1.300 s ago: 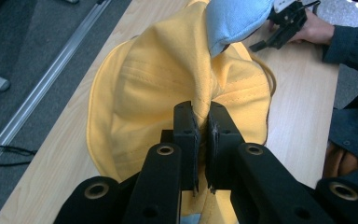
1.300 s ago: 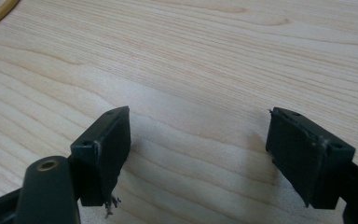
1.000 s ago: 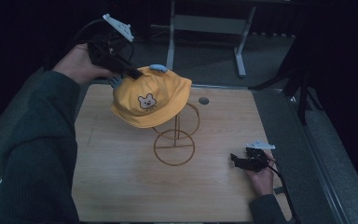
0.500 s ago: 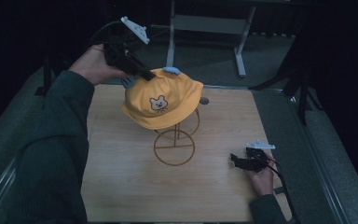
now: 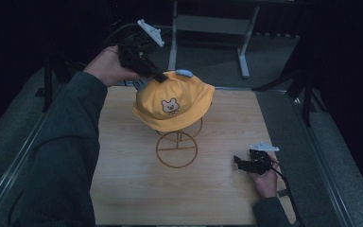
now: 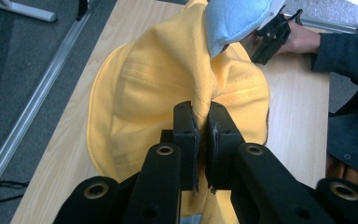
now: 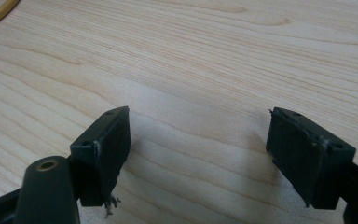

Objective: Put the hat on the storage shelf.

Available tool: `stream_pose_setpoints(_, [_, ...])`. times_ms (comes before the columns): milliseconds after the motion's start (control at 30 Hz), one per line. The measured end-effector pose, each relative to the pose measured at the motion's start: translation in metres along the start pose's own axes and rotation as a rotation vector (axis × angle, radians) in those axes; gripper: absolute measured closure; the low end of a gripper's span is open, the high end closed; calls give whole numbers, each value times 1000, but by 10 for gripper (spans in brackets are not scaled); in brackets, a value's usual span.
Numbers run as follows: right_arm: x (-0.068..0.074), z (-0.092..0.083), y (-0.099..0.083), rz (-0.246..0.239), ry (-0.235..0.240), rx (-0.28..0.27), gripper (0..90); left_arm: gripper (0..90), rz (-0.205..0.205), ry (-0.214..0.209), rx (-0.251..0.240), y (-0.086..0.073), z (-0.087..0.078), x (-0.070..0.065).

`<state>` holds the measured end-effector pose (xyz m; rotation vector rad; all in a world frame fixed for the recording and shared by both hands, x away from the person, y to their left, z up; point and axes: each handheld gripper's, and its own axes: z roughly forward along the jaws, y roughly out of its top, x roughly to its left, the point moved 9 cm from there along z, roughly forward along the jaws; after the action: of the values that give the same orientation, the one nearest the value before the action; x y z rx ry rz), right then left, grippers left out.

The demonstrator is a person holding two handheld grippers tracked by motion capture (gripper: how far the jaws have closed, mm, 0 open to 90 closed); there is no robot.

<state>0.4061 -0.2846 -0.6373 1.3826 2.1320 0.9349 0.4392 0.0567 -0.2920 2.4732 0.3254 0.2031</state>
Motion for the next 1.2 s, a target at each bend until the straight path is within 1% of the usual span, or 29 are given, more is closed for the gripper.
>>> stream_pose_setpoints(100, [0,0,0,0,0,0,217,842,6,-4,3,3,4,-1])
stream_pose_setpoints(267, [0,0,0,0,1,1,216,841,10,-8,-10,8,10,-2])
stream_pose_setpoints(600, [0,0,0,-1,1,1,216,840,15,-15,-1,11,20,-3])
stream_pose_setpoints(667, [0,0,0,-1,1,1,215,840,13,-14,3,12,22,-3])
stream_pose_setpoints(767, [0,0,0,-2,0,2,216,840,18,-12,22,12,25,-2])
stream_pose_setpoints(967, [0,0,0,-3,0,1,215,838,23,-15,28,14,31,-3])
stream_pose_setpoints(1200, [0,0,0,-2,1,1,215,833,23,-18,52,14,39,-3])
